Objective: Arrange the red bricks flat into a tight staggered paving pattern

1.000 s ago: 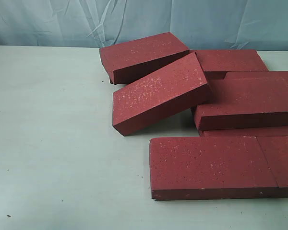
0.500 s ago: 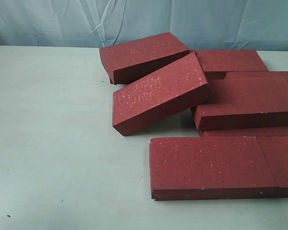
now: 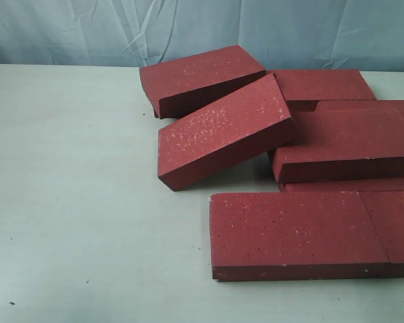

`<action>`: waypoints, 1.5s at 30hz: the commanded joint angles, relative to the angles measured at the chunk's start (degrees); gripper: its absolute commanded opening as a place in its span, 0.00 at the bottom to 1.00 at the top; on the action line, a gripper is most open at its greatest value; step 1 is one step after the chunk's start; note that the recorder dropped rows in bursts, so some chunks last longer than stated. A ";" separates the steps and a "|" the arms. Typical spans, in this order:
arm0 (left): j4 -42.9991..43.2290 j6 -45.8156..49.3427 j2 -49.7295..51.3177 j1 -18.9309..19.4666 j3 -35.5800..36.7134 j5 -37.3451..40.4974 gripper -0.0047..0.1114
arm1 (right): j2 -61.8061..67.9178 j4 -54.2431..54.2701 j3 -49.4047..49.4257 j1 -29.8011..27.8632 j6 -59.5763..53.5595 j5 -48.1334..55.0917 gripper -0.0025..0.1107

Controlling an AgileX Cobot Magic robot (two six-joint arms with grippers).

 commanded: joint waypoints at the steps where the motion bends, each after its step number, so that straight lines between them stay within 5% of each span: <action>1: -0.20 0.01 -0.27 0.00 0.27 -0.12 0.04 | -0.34 -0.26 0.06 0.15 -0.01 -7.16 0.02; 27: -0.20 0.01 -0.27 0.00 0.27 -0.12 0.04 | -0.34 -0.24 -3.47 0.15 -0.01 -11.46 0.02; 45: -0.22 0.01 -0.27 0.00 0.27 -0.32 0.04 | 14.60 -0.41 -29.73 0.15 -0.22 17.84 0.02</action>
